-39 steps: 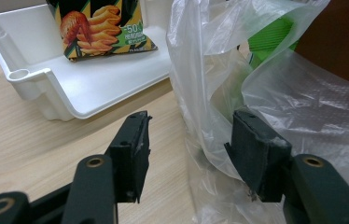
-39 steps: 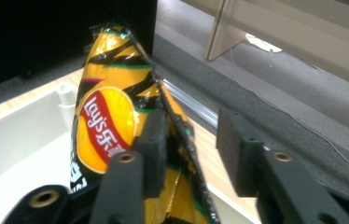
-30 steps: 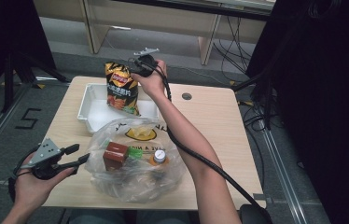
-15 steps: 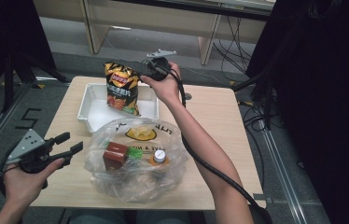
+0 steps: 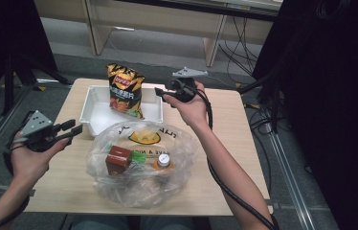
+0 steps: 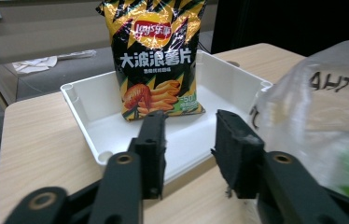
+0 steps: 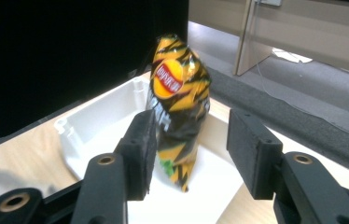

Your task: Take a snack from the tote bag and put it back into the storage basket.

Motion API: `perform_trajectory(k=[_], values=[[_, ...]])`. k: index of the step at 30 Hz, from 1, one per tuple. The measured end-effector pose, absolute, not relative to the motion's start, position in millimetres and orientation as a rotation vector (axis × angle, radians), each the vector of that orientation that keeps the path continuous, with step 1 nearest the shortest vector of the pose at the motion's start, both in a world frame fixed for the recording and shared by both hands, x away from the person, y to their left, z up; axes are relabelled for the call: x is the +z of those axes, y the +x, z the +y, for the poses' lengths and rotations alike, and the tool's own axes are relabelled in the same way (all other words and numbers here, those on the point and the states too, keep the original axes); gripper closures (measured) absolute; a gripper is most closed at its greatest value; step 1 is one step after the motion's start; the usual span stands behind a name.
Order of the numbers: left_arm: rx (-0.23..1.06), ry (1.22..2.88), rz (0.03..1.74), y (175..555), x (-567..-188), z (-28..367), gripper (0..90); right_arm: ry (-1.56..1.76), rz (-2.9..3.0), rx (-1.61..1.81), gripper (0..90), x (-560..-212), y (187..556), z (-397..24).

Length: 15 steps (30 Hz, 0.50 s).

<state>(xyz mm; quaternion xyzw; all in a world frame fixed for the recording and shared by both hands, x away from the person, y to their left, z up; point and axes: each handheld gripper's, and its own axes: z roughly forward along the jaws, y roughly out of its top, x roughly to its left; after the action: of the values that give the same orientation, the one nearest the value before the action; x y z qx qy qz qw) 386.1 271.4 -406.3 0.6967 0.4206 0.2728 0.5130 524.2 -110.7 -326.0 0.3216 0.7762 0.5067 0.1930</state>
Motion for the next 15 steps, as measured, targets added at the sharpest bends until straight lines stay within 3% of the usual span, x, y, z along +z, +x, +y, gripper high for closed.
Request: perform_trajectory(k=[5,7,15], values=[[0.618,1.728,1.011,418.5,-411.4,264.2,79.3,0.897,2.167,1.446,56.5,-331.1,505.1,-131.3],[0.539,1.756,1.014,444.6,-417.7,253.6,84.4,0.898,2.157,1.461,56.9,-333.6,498.3,-139.7],[0.456,1.872,1.026,504.1,-438.8,224.2,89.6,0.951,2.143,1.452,57.3,-344.8,475.4,-168.0]])
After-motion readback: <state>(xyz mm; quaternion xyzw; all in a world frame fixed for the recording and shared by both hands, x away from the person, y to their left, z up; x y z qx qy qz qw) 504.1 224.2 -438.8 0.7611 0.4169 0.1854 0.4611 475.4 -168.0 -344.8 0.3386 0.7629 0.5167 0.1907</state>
